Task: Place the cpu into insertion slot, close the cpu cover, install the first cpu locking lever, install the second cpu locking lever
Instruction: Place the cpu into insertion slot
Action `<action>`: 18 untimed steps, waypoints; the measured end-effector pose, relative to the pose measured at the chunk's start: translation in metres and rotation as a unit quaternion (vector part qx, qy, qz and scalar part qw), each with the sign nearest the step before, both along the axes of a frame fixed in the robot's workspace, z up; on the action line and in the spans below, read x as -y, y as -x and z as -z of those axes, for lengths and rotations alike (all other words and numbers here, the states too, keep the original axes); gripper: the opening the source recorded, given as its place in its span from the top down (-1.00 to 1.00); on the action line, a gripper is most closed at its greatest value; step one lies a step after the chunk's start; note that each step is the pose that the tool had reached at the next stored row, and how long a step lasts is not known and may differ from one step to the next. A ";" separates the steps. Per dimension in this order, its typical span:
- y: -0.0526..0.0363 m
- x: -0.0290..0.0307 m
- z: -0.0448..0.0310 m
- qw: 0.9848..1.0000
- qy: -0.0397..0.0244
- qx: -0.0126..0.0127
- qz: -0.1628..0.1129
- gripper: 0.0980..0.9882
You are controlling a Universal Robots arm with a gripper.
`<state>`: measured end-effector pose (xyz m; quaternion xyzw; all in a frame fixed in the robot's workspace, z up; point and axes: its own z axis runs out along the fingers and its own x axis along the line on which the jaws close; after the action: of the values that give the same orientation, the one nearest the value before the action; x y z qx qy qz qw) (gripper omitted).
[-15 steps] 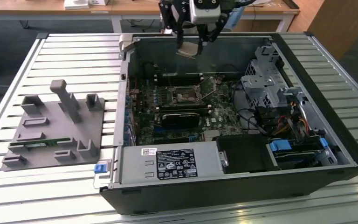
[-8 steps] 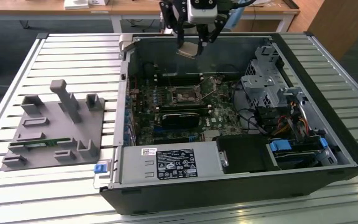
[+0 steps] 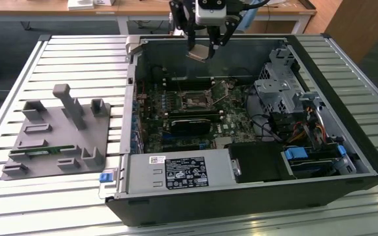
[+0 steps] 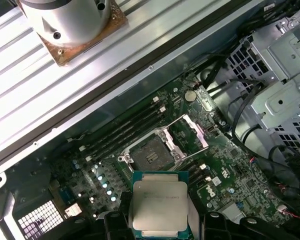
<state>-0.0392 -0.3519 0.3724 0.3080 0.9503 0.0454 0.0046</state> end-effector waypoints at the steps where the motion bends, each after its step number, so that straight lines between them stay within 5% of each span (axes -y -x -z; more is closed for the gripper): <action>1: 0.0000 0.0000 0.0001 1.000 0.000 0.000 0.003 0.04; 18: 0.0000 0.0000 0.0009 0.998 0.000 0.000 0.066 0.04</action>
<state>-0.0392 -0.3519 0.3715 0.3702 0.9278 0.0450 0.0076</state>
